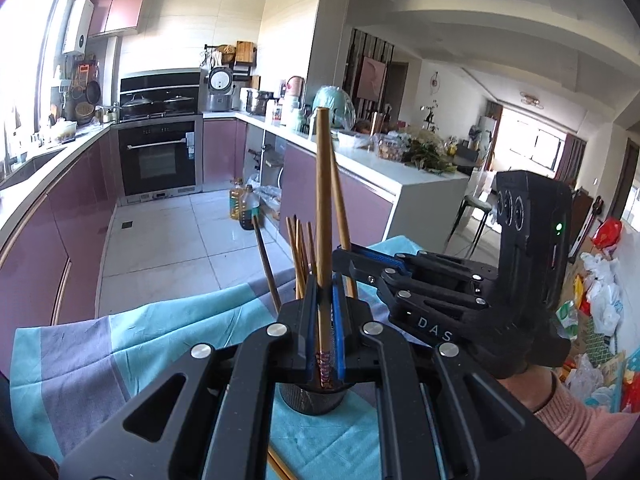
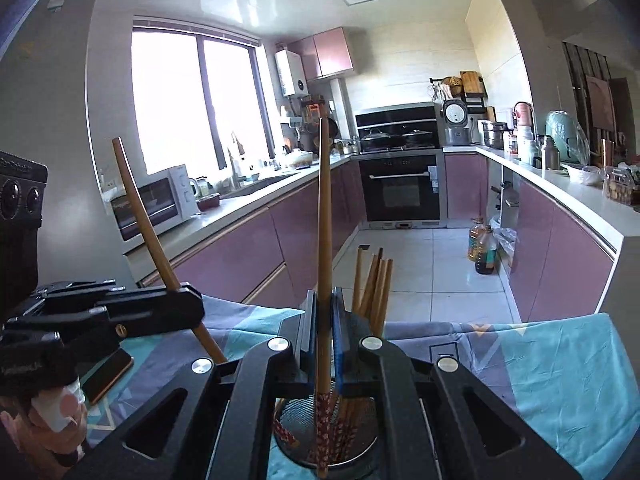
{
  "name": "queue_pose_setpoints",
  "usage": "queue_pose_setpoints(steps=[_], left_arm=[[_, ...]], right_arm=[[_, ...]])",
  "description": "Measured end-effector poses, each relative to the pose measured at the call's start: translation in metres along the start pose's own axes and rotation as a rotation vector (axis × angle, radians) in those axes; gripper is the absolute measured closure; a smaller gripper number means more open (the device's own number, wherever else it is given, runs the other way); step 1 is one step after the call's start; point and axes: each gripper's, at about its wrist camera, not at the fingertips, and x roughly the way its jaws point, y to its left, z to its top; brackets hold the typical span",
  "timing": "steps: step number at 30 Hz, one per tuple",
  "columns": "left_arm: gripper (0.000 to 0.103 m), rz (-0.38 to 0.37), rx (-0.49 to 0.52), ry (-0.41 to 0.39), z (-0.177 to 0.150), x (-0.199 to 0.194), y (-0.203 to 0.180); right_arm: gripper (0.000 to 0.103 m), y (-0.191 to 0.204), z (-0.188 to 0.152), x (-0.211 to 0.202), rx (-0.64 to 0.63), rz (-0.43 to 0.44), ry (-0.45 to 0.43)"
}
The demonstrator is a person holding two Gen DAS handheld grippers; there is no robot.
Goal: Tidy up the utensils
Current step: 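Lower the chopstick into the mesh cup and open the right gripper, then withdraw the right gripper from the cup back toward the remaining chopsticks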
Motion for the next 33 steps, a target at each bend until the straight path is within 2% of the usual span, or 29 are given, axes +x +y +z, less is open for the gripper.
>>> queue_pose_setpoints(steps=[10,13,22,26,29,30,31,33], left_arm=[[0.095,-0.004,-0.017,0.084,-0.006,0.028,0.005],[0.095,-0.011,-0.023,0.109,-0.008,0.035,0.01],[0.095,-0.03,-0.038,0.186,-0.015,0.061,0.016],[0.095,-0.018,-0.05,0.212,-0.018,0.075,0.02],[0.092,-0.011,-0.059,0.221,-0.021,0.082,0.022],[0.089,-0.005,-0.058,0.221,-0.023,0.082,0.022],[0.086,-0.003,-0.059,0.221,-0.023,0.083,0.023],[0.084,0.003,-0.063,0.217,-0.027,0.083,0.023]], right_arm=[[0.097,-0.004,0.006,0.004,0.025,0.005,-0.032],[0.097,-0.005,-0.003,0.011,0.022,0.004,0.008],[0.097,-0.009,-0.026,0.035,0.016,0.0,0.2],[0.095,-0.01,-0.037,0.044,0.026,-0.007,0.242],[0.095,-0.013,-0.044,0.046,0.046,-0.009,0.254],[0.094,-0.013,-0.045,0.046,0.051,-0.011,0.256],[0.087,-0.013,-0.047,0.045,0.056,-0.008,0.255],[0.081,-0.011,-0.05,0.041,0.05,-0.015,0.244]])
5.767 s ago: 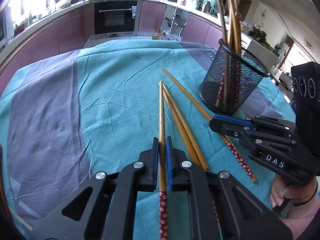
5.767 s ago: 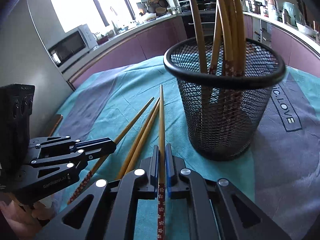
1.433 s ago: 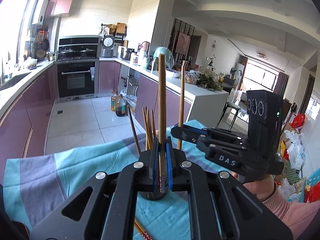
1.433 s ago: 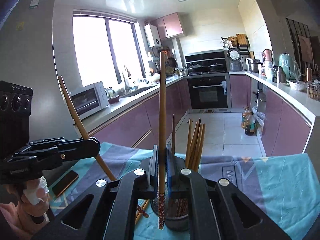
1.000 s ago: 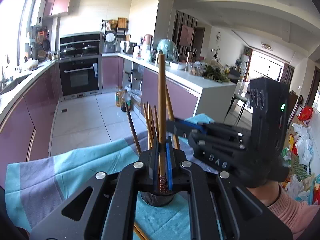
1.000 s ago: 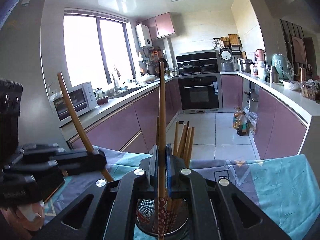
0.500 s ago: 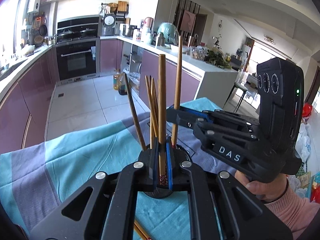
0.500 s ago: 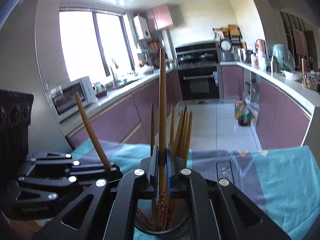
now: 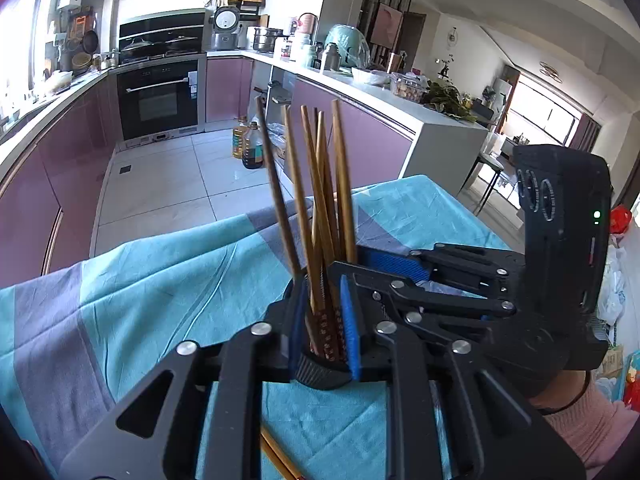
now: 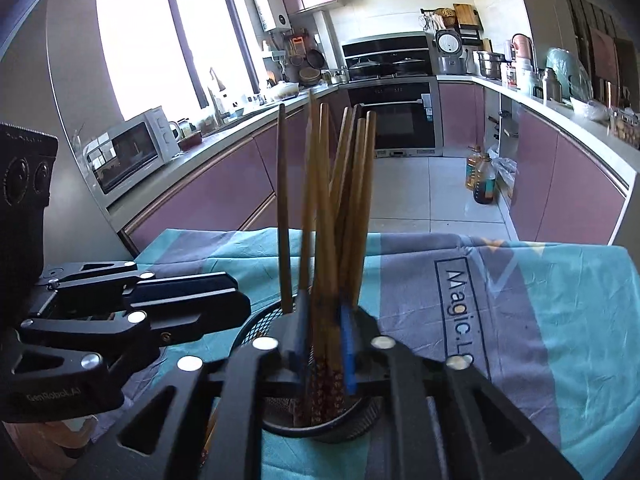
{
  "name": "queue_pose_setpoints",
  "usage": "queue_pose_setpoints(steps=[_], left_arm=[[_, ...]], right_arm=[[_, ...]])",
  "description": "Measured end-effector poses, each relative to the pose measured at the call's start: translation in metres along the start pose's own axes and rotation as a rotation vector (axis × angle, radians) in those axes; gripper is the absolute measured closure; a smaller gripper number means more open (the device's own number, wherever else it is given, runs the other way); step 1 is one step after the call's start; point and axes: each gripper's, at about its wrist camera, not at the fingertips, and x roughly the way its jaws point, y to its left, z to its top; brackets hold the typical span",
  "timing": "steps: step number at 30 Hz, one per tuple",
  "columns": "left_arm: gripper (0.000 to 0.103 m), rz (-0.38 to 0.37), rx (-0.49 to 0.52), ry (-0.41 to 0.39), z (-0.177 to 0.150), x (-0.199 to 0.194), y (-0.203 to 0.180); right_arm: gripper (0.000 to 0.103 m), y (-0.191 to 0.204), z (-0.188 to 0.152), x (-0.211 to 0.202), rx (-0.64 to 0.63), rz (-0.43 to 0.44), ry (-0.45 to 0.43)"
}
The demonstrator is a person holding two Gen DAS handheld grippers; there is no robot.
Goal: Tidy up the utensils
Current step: 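Withdraw the right gripper from the cup back toward the remaining chopsticks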
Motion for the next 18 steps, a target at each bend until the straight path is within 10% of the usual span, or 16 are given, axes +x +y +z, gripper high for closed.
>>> queue_pose_setpoints(steps=[10,18], left_arm=[[0.073,0.062,-0.044,-0.069,-0.029,-0.025,0.019],[0.066,0.174,-0.055,-0.095,-0.059,-0.051,0.043]], right_arm=[[0.068,0.004,-0.007,-0.025,0.002,0.011,-0.057],[0.056,0.033,-0.03,-0.05,-0.082,0.179,-0.037]])
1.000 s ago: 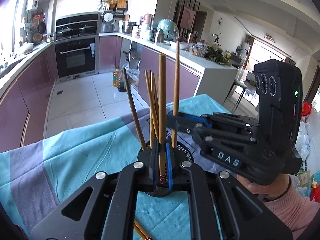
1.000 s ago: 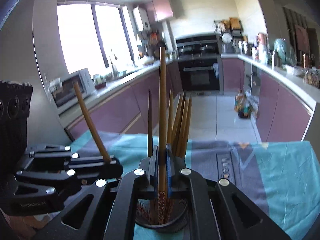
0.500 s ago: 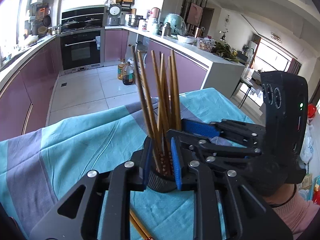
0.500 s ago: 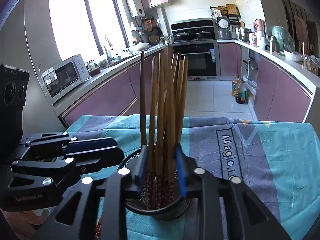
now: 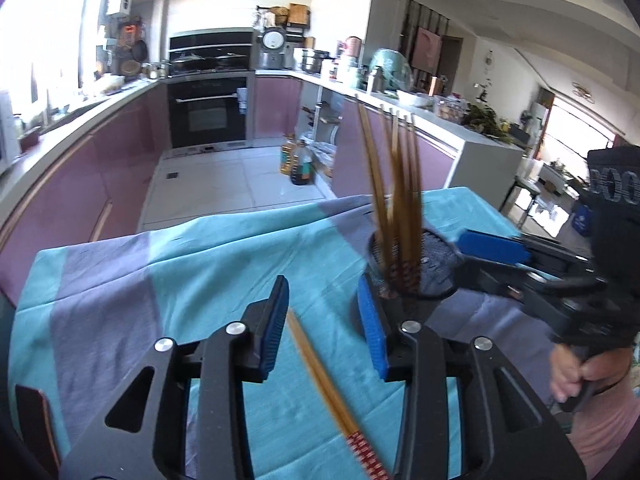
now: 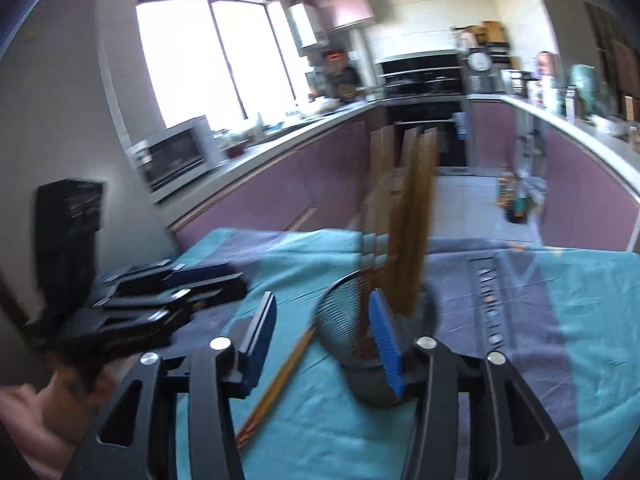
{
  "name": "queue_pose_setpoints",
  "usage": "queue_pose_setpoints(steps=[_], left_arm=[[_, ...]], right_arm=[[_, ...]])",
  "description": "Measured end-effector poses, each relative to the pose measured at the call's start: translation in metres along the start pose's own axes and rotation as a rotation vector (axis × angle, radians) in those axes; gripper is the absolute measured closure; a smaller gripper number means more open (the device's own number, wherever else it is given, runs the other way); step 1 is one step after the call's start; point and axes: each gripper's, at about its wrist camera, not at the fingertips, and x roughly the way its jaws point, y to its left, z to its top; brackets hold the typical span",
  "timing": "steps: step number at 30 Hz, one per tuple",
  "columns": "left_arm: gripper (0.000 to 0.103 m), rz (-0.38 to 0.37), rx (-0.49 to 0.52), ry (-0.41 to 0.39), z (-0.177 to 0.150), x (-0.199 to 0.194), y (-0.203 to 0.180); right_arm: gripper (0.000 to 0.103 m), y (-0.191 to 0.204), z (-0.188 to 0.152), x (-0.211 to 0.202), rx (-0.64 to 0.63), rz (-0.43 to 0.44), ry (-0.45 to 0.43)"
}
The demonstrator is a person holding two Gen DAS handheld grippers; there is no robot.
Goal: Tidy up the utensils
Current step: 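Withdraw the right gripper from the cup back toward the remaining chopsticks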
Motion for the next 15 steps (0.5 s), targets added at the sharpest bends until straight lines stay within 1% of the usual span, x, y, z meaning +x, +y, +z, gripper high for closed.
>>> queue_pose_setpoints(steps=[2,5,6,7,9,11,13,15], left_arm=[[0.063,0.024,0.003,0.009,-0.007,-0.003,0.006],[0.058,0.054,0.0,0.024,-0.019,-0.004,0.011],[0.053,0.071,0.001,0.027,-0.024,-0.003,0.014],[0.05,0.085,0.001,0.034,-0.028,-0.002,0.016],[0.05,0.083,-0.014,0.059,-0.038,0.002,0.019],[0.048,0.1,-0.027,0.078,-0.045,0.006,0.018],[0.04,0.122,-0.045,0.094,-0.053,0.009,0.023],[0.036,0.139,-0.065,0.105,-0.061,0.012,0.027]], right_arm=[[0.056,0.009,-0.009,0.0,-0.019,0.019,0.021],[0.056,0.015,-0.023,0.007,-0.032,0.009,0.064],[0.056,0.017,-0.03,0.013,-0.028,0.008,0.087],[0.056,0.017,-0.035,0.019,-0.022,0.008,0.104],[0.056,0.018,-0.044,0.03,-0.011,0.005,0.141],[0.056,0.02,-0.054,0.043,0.001,0.002,0.181],[0.056,0.022,-0.06,0.054,0.012,0.002,0.211],[0.056,0.025,-0.065,0.065,0.019,-0.008,0.236]])
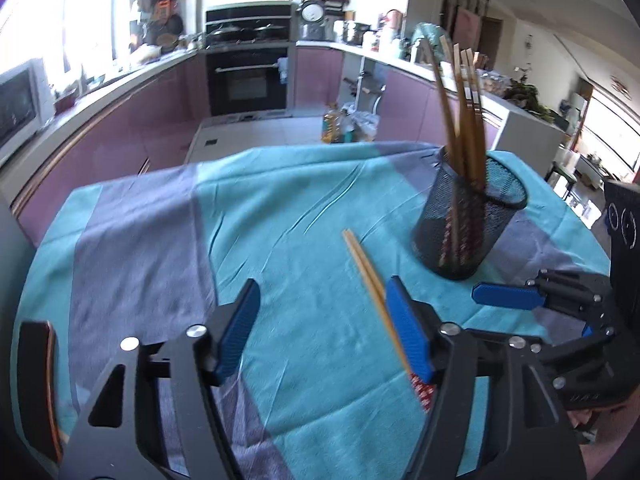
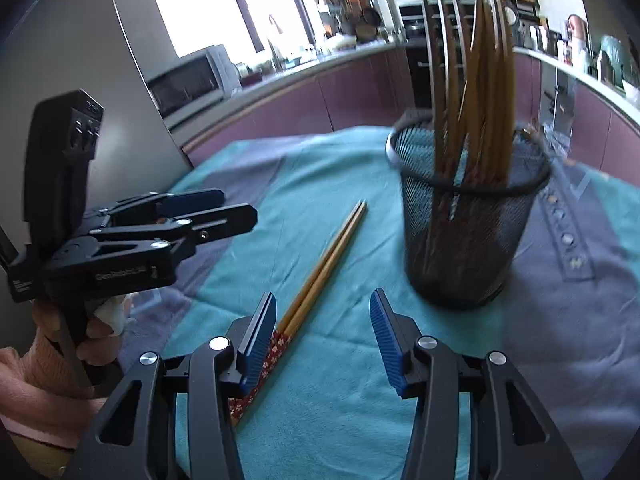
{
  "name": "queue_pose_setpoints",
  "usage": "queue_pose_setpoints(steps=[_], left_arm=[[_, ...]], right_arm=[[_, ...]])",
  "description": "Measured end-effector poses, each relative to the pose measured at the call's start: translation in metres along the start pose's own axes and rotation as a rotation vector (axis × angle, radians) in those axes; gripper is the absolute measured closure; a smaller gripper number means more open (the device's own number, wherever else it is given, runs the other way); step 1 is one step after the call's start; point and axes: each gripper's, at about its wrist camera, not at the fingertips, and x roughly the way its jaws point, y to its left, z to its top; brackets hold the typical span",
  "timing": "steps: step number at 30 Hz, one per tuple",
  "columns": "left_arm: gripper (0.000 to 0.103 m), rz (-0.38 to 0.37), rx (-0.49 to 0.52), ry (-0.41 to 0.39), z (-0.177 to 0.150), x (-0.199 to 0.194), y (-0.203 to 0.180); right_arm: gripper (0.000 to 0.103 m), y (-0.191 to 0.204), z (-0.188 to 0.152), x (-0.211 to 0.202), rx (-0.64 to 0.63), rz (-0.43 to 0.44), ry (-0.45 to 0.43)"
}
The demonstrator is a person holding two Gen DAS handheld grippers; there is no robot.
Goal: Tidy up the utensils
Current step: 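Withdraw the right gripper from the cup back toward the remaining chopsticks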
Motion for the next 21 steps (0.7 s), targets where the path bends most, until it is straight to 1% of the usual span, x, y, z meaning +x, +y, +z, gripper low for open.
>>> queue_pose_setpoints(steps=[2,6,12,21], left_arm=[[0.036,0.022,-0.01,0.01,-0.005,0.003,0.003],[0.036,0.038,-0.014,0.017,-0.011,0.006,0.007],[0.036,0.028,-0.017,0.023,-0.014,0.008,0.009],[0.036,0.018,-0.012,0.034,-0.017,0.013,0.006]], right_arm=[[0.056,0.003,0.0,0.008,-0.009,-0.018,0.014],[0.056,0.016,-0.001,0.017,-0.04,-0.042,0.03],[0.056,0.024,-0.004,0.022,-0.071,-0.096,0.041],[0.058,0.02,-0.006,0.023,-0.054,-0.11,0.052]])
